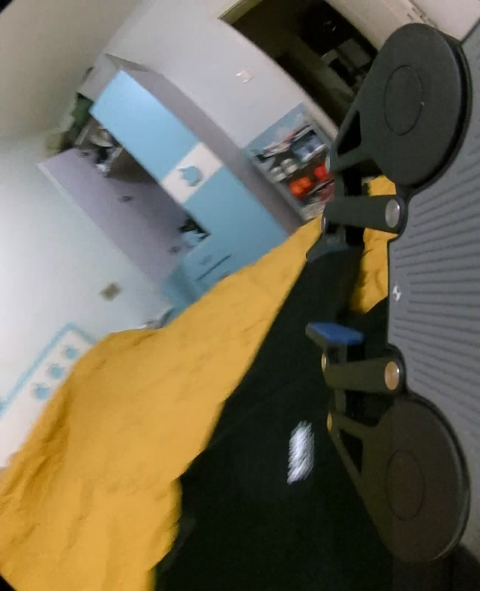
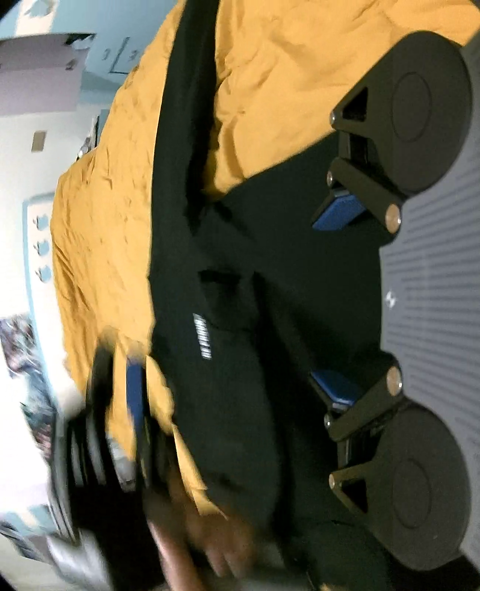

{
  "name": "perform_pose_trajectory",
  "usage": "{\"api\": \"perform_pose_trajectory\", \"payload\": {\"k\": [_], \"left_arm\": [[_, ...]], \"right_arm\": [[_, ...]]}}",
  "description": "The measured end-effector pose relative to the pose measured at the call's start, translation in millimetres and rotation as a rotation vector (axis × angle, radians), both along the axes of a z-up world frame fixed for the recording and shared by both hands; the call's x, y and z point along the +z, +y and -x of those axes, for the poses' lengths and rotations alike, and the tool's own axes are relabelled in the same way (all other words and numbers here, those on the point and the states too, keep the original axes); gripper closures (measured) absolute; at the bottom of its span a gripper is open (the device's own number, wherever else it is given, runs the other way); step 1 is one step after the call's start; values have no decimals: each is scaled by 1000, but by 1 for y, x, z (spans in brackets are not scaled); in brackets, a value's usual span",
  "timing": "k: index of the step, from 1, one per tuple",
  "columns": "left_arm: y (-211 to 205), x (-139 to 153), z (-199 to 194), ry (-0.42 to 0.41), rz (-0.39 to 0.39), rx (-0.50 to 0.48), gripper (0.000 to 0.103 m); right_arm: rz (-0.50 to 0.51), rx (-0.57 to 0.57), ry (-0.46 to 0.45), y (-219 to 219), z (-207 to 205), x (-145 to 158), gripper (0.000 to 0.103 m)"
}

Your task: Fold small clothes

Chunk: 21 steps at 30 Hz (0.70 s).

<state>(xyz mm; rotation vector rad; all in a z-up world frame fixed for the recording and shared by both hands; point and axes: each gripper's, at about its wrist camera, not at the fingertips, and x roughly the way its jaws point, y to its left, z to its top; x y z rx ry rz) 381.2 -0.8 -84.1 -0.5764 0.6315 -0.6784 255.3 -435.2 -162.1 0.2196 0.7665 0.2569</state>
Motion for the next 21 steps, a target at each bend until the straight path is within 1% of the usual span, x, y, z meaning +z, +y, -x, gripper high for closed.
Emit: {"api": "perform_pose_trajectory", "payload": {"k": [1,2,4,5,6,7,8,10,11,13,14,16,17,18,19,21], "left_arm": [[23,5,6,-7,-12,36,47],[45,8,13,-8,-29,72,46],[84,9,30,9,-94,157,46],[107,5,36,25,-136,206,46],[123,-1,40,42,-164,249,46],[145,-9,45,77,-185,307,46],[161,-18,55,109,-184,352,46],[192,-38,57,171,-146,429,46],[203,-48,57,203,-120,462,46],[220,-67,56,245,-85,509,46],[224,-69,58,264,-86,535,46],[227,-79,52,284,-70,555,46],[231,-81,52,293,-59,566,46],[229,-84,48,303,-55,567,46],[227,-84,45,310,-54,564,46],[231,-86,49,314,-65,554,46]], "right_arm": [[-40,-8,-7,-4,-7,1,25],[-78,-22,-13,-9,-15,1,26],[-163,-43,-10,-17,-40,-1,28],[-197,-49,-13,-19,-52,-1,29],[-220,-59,-26,-18,-65,-2,32],[-225,-60,-28,-16,-78,-5,32],[-227,-60,-14,-14,-96,-8,33],[-223,-67,54,-5,-130,-23,37],[-230,-75,97,0,-143,-31,42],[-251,-69,174,10,-166,-47,44],[-252,-64,198,16,-171,-51,46],[-263,-58,225,26,-180,-59,81],[-273,-49,232,28,-180,-59,101],[-274,-67,213,28,-179,-53,102],[-270,-72,174,25,-176,-44,102],[-236,-91,74,16,-166,-25,103]]}}
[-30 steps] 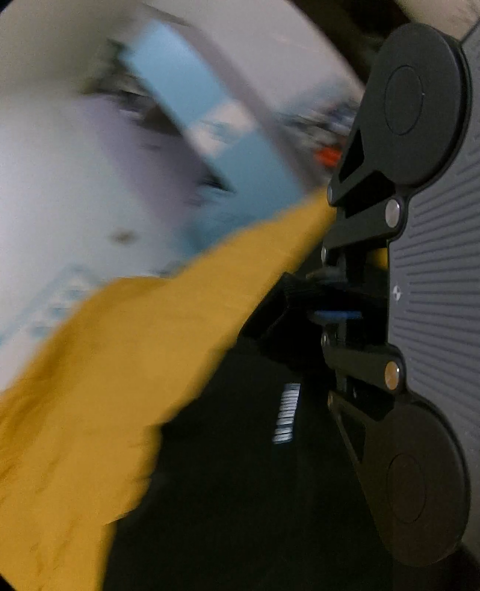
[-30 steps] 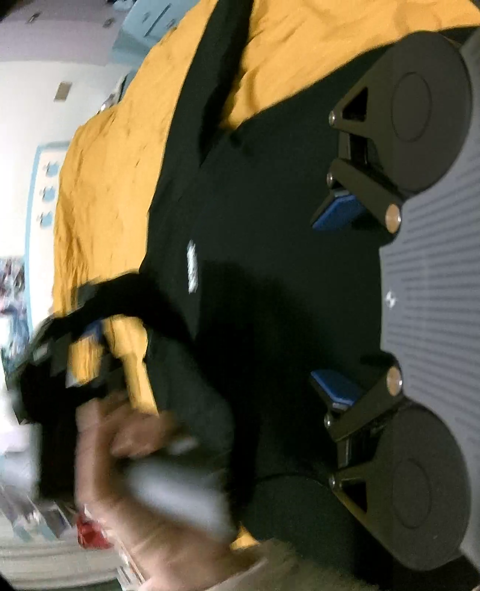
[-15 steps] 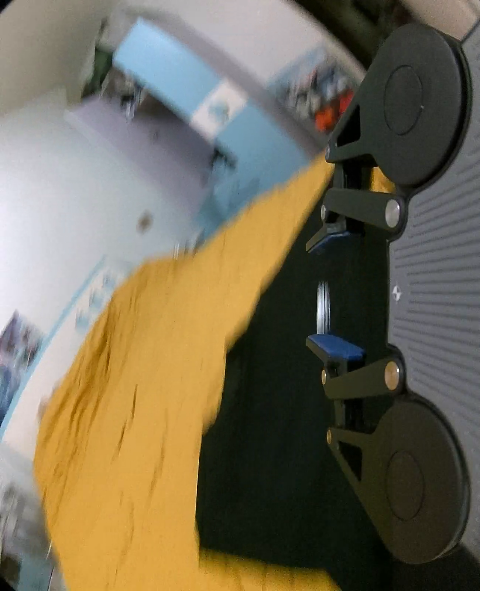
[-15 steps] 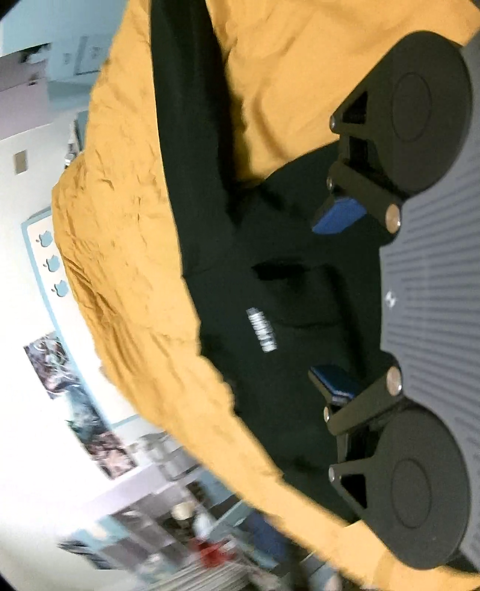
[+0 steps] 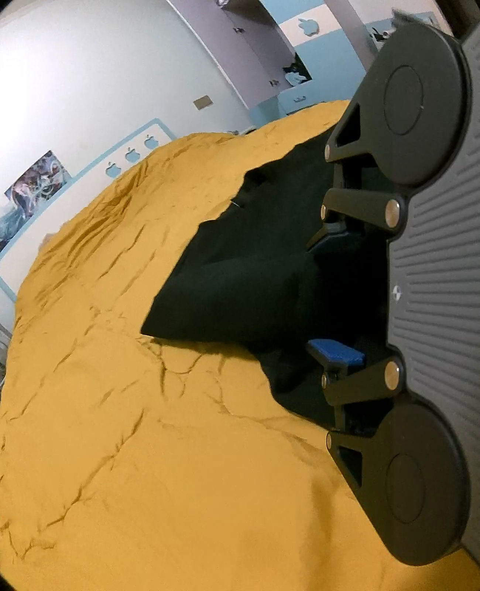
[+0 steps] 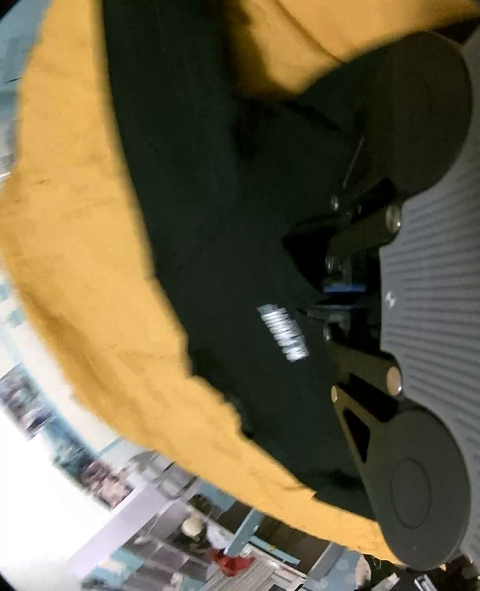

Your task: Fold small clothes

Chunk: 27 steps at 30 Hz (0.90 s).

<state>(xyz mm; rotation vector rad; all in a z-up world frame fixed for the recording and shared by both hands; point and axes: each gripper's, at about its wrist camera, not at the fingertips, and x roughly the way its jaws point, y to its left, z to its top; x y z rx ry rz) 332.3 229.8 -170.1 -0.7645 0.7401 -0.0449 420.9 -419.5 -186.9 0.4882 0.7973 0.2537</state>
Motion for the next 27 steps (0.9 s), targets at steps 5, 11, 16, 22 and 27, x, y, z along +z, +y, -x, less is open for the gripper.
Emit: {"api": "perform_pose_trajectory", "payload": {"k": [5,11,16,22,27], "left_arm": [[2,-2,28,45,-18,11,46],[3,-7,32,52,-19,35,46],[8,8,40,-6,-17,66,46],[0,21,25,-67,-26,34,46],[-10,3,7,-9,-26,9,46]], "right_arm": [[107,-93,9,-25,3,-5,103],[6,-155,98,-36,0,-39,103],[24,-185,79,-39,11,-30,84],[-8,-185,40,-44,40,-10,40],[-30,-116,119,-34,50,-22,42]]}}
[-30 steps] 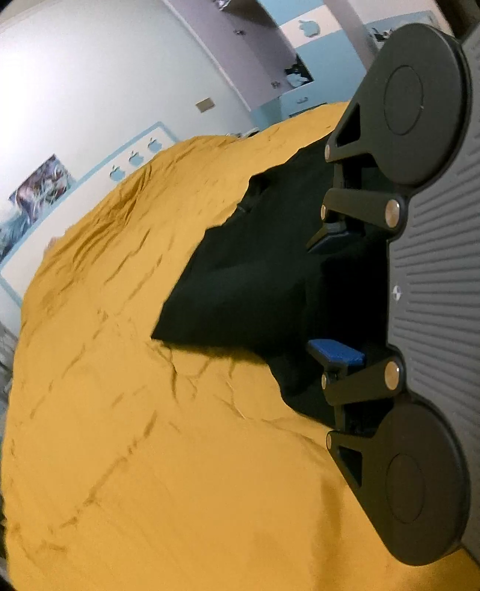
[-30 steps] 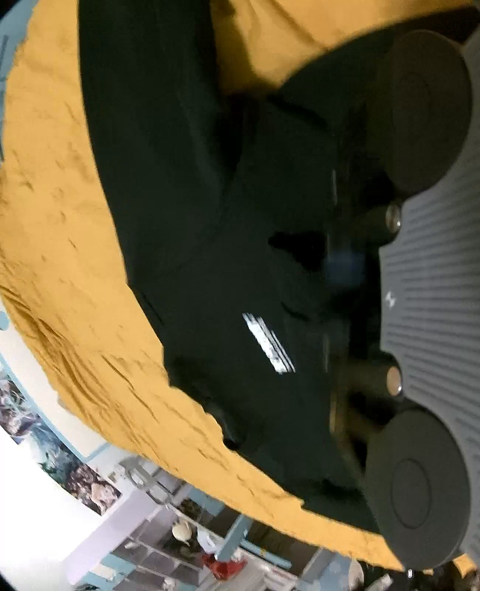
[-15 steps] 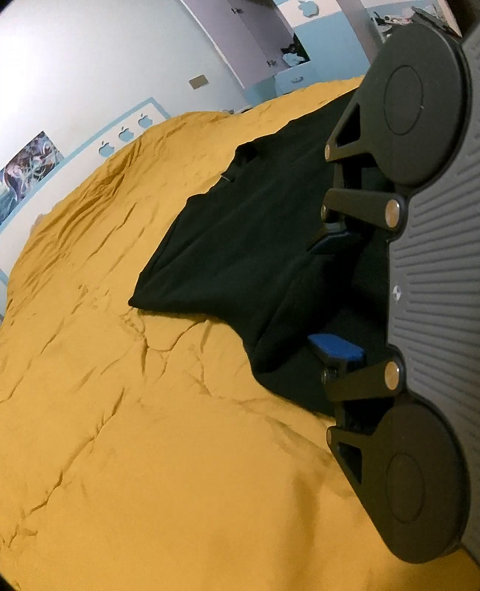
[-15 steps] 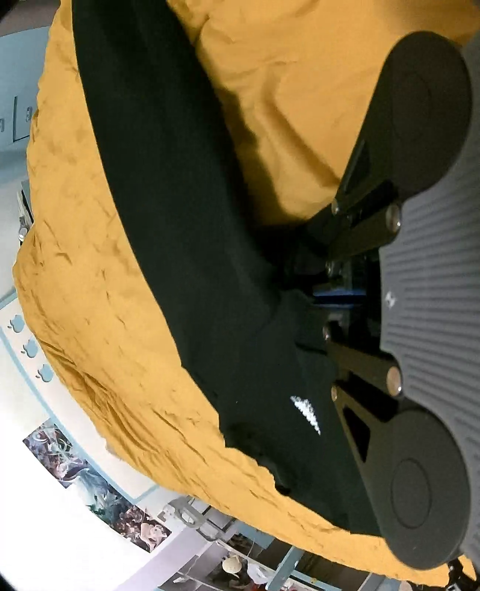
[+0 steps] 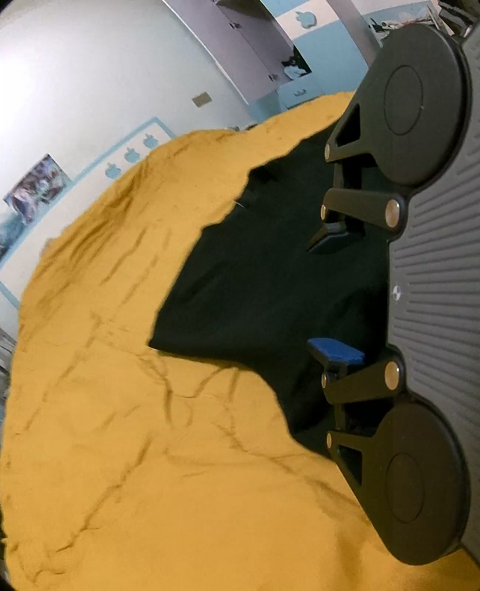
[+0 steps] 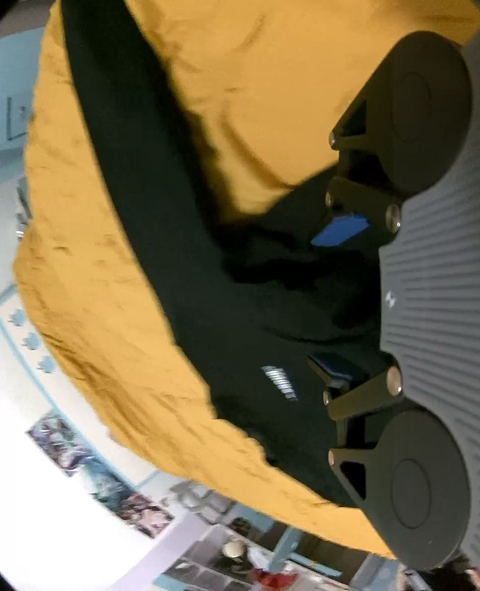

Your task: Fold small clothes

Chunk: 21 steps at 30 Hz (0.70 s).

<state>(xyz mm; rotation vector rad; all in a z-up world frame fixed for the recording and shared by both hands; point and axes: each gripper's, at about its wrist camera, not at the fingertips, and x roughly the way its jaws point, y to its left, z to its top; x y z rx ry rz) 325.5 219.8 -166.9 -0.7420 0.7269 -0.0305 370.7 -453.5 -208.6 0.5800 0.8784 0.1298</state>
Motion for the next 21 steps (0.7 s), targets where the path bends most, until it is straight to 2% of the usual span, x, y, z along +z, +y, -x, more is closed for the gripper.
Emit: {"api": "perform_pose_trajectory", "payload": {"k": [4,6,8,11,15,17,19,20,21], "left_arm": [[0,-13,-4,34,12,9,46],[2,-15,-4,38,22,15,46],[1,-13,-2,38,12,12,46],[-1,-9,-1,38,-26,3,46],[-8,2,4,20,-59,-17,46],[-13,5,3,35,-95,-49,42],[-15,2,1,75,-146,-65,42],[-14,0,0,93,-153,-66,42],[-13,-1,0,108,-144,-62,43]], "right_arm": [[51,27,-13,12,-4,-6,46],[52,35,-6,15,-7,-5,91],[23,10,-9,11,-6,-1,92],[38,-8,-31,6,5,6,94],[67,-38,28,-3,10,-11,91],[53,-59,22,-8,15,-10,90],[150,-106,-38,-6,26,8,78],[201,-112,-89,-2,31,19,67],[224,-95,-147,-1,37,29,64]]}}
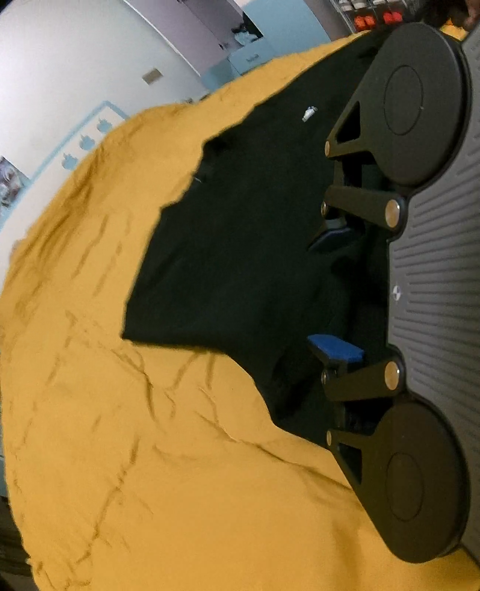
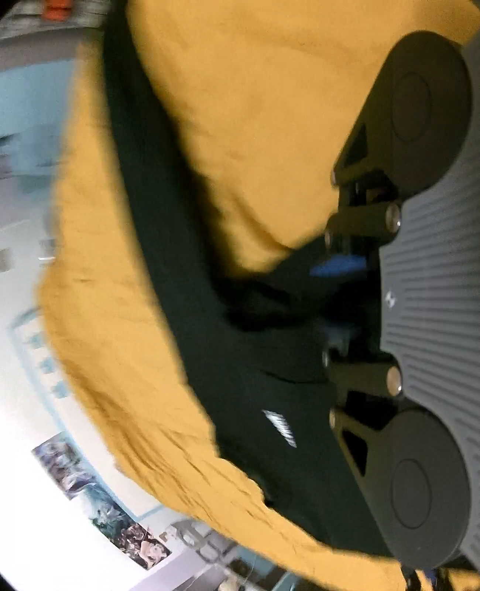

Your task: Fold small clothes

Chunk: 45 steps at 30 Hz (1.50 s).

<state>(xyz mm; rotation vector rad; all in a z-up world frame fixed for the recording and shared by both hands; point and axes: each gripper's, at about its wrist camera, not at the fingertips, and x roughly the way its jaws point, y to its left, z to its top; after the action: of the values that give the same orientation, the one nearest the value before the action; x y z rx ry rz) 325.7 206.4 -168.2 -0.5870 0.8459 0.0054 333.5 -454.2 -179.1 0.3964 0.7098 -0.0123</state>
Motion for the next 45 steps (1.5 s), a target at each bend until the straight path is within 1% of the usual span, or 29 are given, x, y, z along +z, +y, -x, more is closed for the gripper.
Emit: {"api": "perform_pose_trajectory", "payload": {"k": [1,2,4,6,8,10,12,13,14,16,17,18,19,20,22,24,26,27,28,30,33,36,39,40,42,45], "left_arm": [[-1,2,1,4,10,9,43],[-2,6,3,1,17,13,43],[-11,20,7,-22,7,5,43],[-25,35,9,-47,1,-23,43],[-43,50,10,-77,-4,-63,42],[-63,60,9,-96,-16,-101,39],[-83,63,7,-104,-30,-131,38],[-91,62,5,-94,-34,-133,38],[-100,60,3,-80,-27,-140,38],[-117,59,0,-72,9,-180,38],[-129,60,-1,-78,22,-205,38],[-139,61,-2,-86,27,-228,38],[-150,61,-2,-95,30,-255,38],[-162,62,-2,-104,38,-283,38],[-187,62,-6,-115,60,-338,38],[-215,58,-13,-116,91,-390,38],[-242,49,-23,-108,129,-427,38],[-256,45,-29,-102,146,-440,38],[-270,41,-35,-99,161,-456,38],[-296,32,-47,-92,178,-483,38],[-323,21,-64,-63,189,-511,38],[-338,10,-75,-28,192,-534,38],[-344,3,-78,-13,186,-545,38],[-345,1,-78,-11,188,-546,38],[-345,-2,-80,-6,188,-547,38],[-347,-5,-82,-6,187,-552,38]], "right_arm": [[6,46,-40,4,3,9,64],[3,85,-57,8,3,14,64],[-37,165,-87,16,2,18,63],[-79,228,-73,24,-6,14,60],[-117,276,-50,30,-15,5,59],[-122,285,2,34,-22,-11,58],[-97,248,73,32,-32,-29,58],[-96,241,99,28,-34,-35,59],[-121,243,94,21,-33,-37,63],[-151,232,54,3,-24,-27,60],[-149,205,21,-9,-19,-20,54],[-145,154,-30,-30,-13,-11,48],[-145,105,-63,-50,-8,-5,45],[-148,31,-93,-78,-4,0,43],[-151,-130,-126,-129,3,2,43],[-150,-344,-124,-186,9,-1,41],[-175,-495,-132,-229,14,-7,41],[-181,-548,-137,-246,15,-10,41],[-184,-579,-146,-259,14,-12,41],[-175,-652,-132,-281,8,-18,40],[-202,-727,-72,-308,-3,-30,40],[-235,-831,-45,-326,-18,-44,39],[-255,-902,-10,-336,-35,-54,38],[-254,-925,-16,-339,-38,-55,37],[-277,-959,-55,-346,-46,-56,29],[-300,-997,-92,-358,-58,-59,28]]}}
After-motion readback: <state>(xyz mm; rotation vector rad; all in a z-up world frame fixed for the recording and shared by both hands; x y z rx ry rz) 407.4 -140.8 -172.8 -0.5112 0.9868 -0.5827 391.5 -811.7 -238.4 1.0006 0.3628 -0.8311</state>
